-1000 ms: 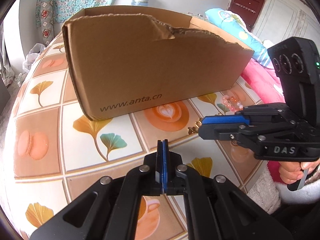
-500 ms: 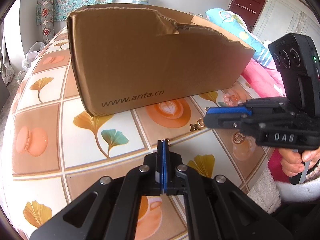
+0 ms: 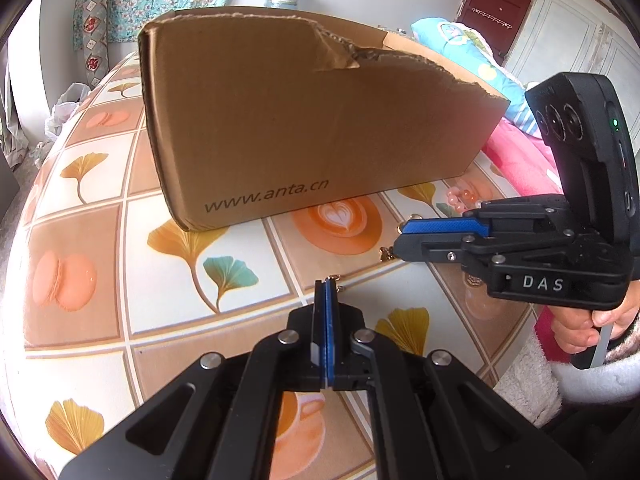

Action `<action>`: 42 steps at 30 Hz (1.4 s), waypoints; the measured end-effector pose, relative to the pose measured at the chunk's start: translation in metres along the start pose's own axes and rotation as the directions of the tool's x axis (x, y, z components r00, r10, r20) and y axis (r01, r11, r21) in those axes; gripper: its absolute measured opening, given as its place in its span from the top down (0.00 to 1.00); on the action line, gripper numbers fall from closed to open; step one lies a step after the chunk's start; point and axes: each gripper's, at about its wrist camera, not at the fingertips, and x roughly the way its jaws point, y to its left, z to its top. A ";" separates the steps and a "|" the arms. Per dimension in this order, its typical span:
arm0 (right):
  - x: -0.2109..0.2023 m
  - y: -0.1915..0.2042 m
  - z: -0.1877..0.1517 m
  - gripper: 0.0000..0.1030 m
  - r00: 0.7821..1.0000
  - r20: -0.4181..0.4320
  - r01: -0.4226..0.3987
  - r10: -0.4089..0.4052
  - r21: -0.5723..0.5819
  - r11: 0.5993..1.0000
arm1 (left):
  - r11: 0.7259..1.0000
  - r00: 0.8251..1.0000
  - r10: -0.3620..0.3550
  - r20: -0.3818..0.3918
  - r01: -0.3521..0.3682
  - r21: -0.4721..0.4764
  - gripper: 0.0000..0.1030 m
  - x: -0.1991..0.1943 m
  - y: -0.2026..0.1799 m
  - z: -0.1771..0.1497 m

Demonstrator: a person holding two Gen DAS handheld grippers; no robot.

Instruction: Organize jewelry

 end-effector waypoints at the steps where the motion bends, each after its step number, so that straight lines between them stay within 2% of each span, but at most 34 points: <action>1: -0.003 0.002 -0.002 0.83 1.000 0.002 -0.005 0.005 -0.006 1.000 | 1.000 1.000 -0.001 0.000 0.001 -0.001 1.00 0.000 0.000 0.000; 3: -0.004 0.009 -0.002 0.83 1.000 0.004 -0.001 0.001 -0.029 1.000 | 1.000 1.000 -0.002 0.000 0.002 0.000 1.00 0.000 0.001 0.000; 5: -0.002 -0.002 0.002 0.83 1.000 0.003 0.018 -0.017 -0.052 0.999 | 1.000 1.000 -0.001 0.000 0.001 -0.001 1.00 0.000 0.001 0.000; 11: 0.006 0.017 0.006 0.81 0.999 0.016 0.047 -0.046 -0.082 0.996 | 1.000 1.000 -0.010 0.008 0.010 -0.012 1.00 -0.003 0.003 -0.002; 15: -0.013 0.010 -0.003 0.79 0.997 0.037 0.066 -0.063 -0.071 0.995 | 1.000 1.000 -0.009 0.021 0.010 -0.015 1.00 -0.008 0.004 -0.002; 23: -0.009 0.005 0.001 0.79 0.994 0.058 0.093 -0.091 -0.035 0.995 | 1.000 0.998 -0.029 0.053 0.030 -0.001 1.00 -0.014 0.000 0.000; 30: 0.003 0.000 0.000 0.84 0.995 0.046 0.086 -0.084 -0.057 0.995 | 0.999 0.995 -0.047 0.089 0.046 0.009 1.00 -0.020 -0.002 0.003; 42: 0.021 0.000 0.005 0.91 0.988 0.054 0.150 -0.145 -0.103 0.983 | 0.999 0.995 -0.049 0.084 0.049 0.010 1.00 -0.019 -0.003 0.004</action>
